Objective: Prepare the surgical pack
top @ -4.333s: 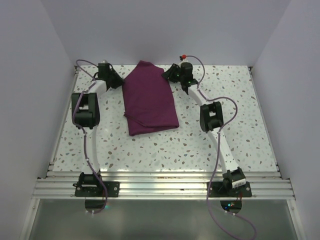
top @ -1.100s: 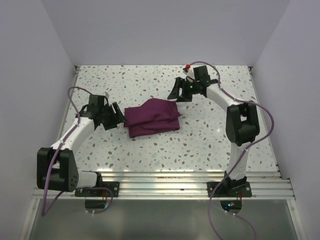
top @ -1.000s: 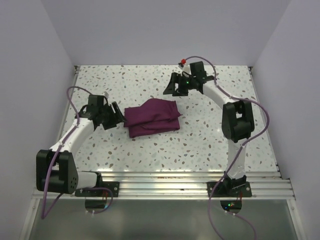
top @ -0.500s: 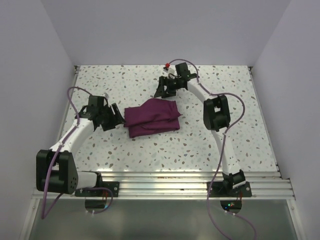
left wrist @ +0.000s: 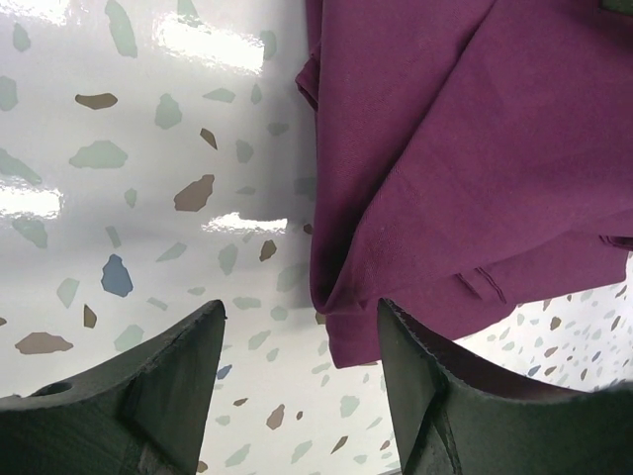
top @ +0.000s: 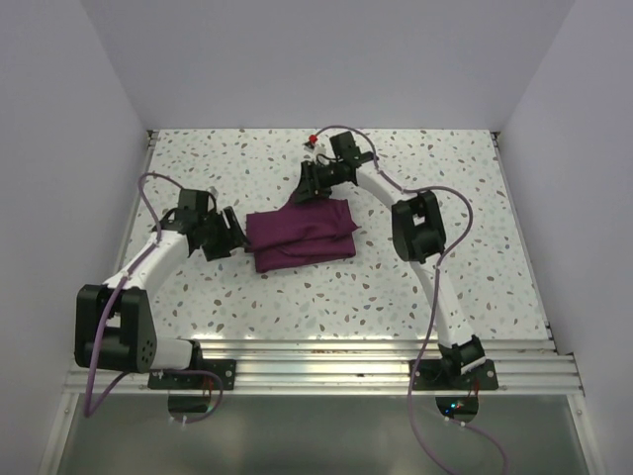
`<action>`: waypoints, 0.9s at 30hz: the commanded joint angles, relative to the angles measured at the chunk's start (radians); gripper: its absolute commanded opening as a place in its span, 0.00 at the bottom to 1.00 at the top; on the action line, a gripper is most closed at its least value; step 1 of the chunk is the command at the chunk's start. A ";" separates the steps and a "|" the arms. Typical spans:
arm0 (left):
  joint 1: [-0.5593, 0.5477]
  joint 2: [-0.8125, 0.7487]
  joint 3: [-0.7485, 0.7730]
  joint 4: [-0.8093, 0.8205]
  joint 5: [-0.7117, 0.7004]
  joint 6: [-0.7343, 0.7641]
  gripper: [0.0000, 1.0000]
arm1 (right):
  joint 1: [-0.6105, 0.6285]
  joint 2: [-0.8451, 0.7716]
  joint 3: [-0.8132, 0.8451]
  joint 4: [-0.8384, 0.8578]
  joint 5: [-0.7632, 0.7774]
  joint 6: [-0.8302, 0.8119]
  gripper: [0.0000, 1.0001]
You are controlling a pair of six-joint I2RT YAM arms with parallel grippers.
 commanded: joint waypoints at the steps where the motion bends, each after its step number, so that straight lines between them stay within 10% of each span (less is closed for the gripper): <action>1: 0.000 -0.006 0.025 0.015 0.005 0.037 0.67 | 0.004 0.009 0.036 0.072 -0.061 0.066 0.50; 11: 0.041 -0.046 0.103 -0.094 -0.075 0.035 0.67 | 0.009 -0.053 0.102 0.118 -0.066 0.241 0.00; 27: 0.144 -0.083 0.212 -0.099 0.090 -0.041 0.58 | 0.156 -0.731 -0.730 0.029 -0.011 0.137 0.16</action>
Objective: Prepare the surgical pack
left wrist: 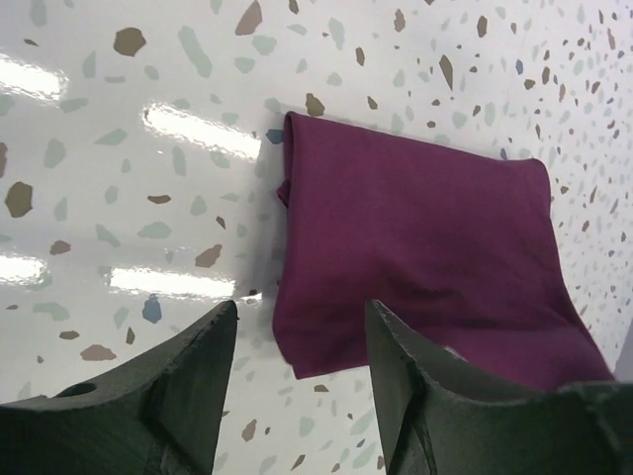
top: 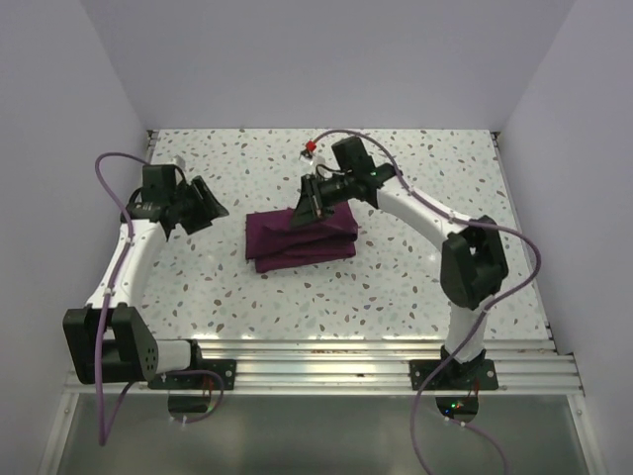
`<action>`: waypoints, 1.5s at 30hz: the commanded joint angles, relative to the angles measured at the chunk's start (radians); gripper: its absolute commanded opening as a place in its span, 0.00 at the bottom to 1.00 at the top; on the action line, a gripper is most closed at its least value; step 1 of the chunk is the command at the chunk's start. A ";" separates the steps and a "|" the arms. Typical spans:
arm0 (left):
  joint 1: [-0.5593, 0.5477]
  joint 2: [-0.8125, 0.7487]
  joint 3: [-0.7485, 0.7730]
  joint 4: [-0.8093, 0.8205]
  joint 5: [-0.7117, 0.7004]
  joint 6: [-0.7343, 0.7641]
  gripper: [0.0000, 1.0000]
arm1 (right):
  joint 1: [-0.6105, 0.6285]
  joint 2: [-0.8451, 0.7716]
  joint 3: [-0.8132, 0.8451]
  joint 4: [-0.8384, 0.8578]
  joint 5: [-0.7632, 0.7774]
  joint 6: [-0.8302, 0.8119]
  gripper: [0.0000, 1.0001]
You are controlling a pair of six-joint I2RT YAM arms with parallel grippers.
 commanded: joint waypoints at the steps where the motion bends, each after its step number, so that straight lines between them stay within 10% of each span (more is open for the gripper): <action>1: 0.001 -0.022 -0.030 0.051 0.105 -0.040 0.57 | 0.030 -0.107 -0.207 -0.056 0.013 -0.045 0.18; 6: -0.002 -0.013 -0.107 0.115 0.193 -0.056 0.57 | 0.063 -0.211 -0.531 -0.004 -0.045 -0.028 0.50; 7: -0.005 -0.007 -0.109 0.122 0.213 -0.058 0.57 | 0.063 -0.239 -0.550 -0.003 -0.017 -0.039 0.87; 8: -0.010 -0.001 -0.109 0.129 0.223 -0.056 0.58 | 0.061 -0.297 -0.558 -0.015 0.000 -0.051 0.99; 19: -0.113 0.139 -0.074 0.296 0.360 -0.132 0.45 | -0.055 -0.152 -0.169 -0.041 0.140 -0.047 0.99; 21: -0.122 0.192 -0.052 0.335 0.374 -0.138 0.39 | -0.097 -0.054 -0.116 0.028 0.079 0.043 0.90; 22: -0.122 0.214 -0.031 0.347 0.380 -0.156 0.35 | -0.114 -0.020 -0.111 0.081 0.050 0.092 0.52; 25: -0.125 0.307 0.020 0.421 0.427 -0.207 0.21 | -0.158 0.083 -0.115 0.379 -0.033 0.315 0.01; 34: -0.133 0.600 0.173 0.638 0.526 -0.361 0.09 | -0.217 0.382 0.160 0.546 -0.073 0.502 0.00; 45: -0.157 0.740 0.158 0.757 0.581 -0.409 0.08 | -0.215 0.272 -0.105 0.527 -0.026 0.409 0.00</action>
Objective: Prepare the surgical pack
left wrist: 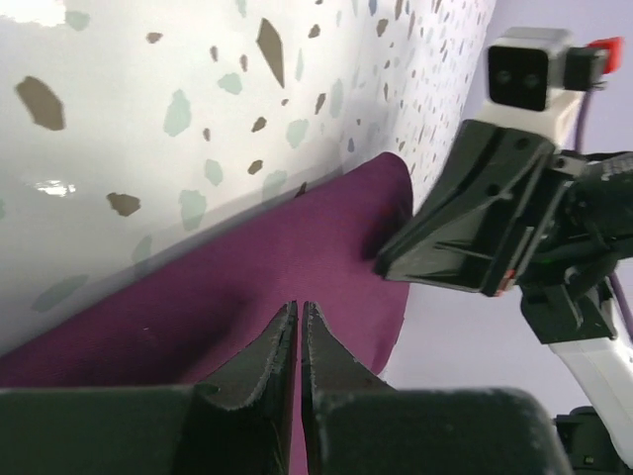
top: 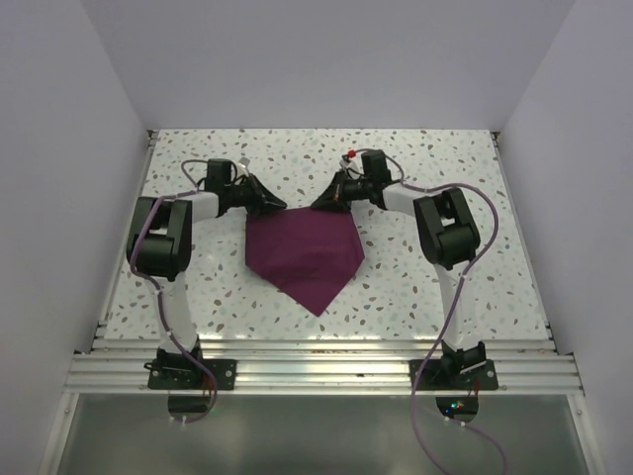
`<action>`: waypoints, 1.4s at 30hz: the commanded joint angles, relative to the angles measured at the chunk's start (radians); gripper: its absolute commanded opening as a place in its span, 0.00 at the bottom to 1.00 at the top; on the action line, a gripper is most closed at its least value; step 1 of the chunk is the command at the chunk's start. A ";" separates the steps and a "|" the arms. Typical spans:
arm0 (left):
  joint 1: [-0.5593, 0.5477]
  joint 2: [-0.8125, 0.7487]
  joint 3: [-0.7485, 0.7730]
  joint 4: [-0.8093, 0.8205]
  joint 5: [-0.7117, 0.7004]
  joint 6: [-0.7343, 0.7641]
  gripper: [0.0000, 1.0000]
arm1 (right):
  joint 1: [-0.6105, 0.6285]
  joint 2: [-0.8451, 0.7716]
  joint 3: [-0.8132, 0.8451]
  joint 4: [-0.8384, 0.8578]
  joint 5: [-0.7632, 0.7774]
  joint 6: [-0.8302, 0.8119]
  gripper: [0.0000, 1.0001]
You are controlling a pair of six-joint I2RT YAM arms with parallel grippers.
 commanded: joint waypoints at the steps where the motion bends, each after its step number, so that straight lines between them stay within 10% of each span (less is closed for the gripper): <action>1: -0.003 -0.004 -0.011 0.094 0.043 -0.014 0.08 | 0.002 -0.093 -0.059 -0.028 0.006 -0.075 0.00; 42: 0.038 -0.361 -0.318 -0.223 -0.081 0.345 0.09 | -0.035 -0.431 -0.462 -0.339 0.001 -0.409 0.03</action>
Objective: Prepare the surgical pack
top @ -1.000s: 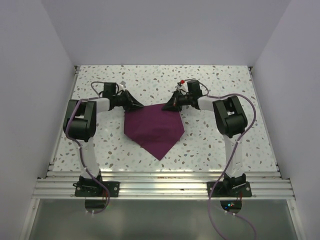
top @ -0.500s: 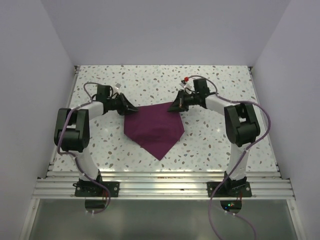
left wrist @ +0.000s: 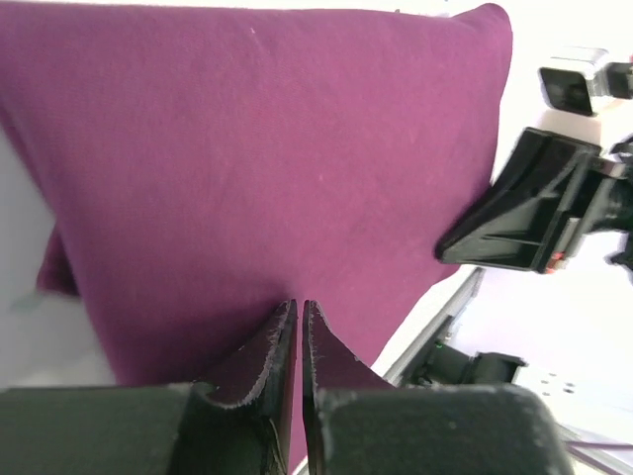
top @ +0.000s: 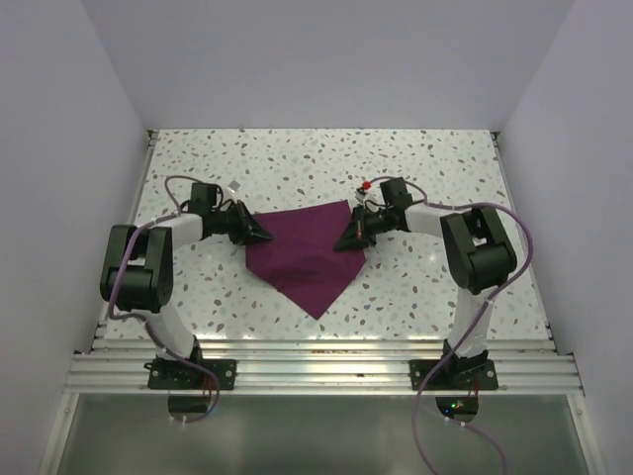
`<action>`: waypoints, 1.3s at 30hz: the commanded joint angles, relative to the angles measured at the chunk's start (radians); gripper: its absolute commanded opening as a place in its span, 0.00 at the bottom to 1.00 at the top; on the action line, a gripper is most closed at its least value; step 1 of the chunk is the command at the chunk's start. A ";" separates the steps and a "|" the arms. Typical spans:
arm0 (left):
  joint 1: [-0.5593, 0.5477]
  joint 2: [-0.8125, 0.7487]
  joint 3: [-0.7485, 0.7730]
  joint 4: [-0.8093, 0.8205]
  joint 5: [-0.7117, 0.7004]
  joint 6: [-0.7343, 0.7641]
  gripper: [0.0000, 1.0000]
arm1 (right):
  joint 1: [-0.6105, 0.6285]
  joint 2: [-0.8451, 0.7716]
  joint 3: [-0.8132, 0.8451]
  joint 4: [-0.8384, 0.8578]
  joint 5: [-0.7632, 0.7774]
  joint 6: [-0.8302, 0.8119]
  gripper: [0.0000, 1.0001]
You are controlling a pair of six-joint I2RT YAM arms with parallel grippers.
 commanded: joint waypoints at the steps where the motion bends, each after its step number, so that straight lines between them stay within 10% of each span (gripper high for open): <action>1: -0.003 -0.097 0.006 -0.124 -0.090 0.099 0.09 | -0.004 -0.131 0.013 -0.143 0.064 -0.088 0.04; 10: -0.003 -0.313 0.102 -0.381 -0.320 0.196 0.20 | -0.024 -0.251 0.027 -0.585 0.426 -0.281 0.06; 26: -0.114 -0.546 0.097 -0.618 -0.684 0.193 0.32 | 0.042 -0.036 0.029 -0.300 0.309 -0.085 0.06; 39: -0.300 -0.587 0.140 -0.718 -0.855 0.187 0.48 | 0.037 0.404 0.766 -0.508 0.316 -0.017 0.12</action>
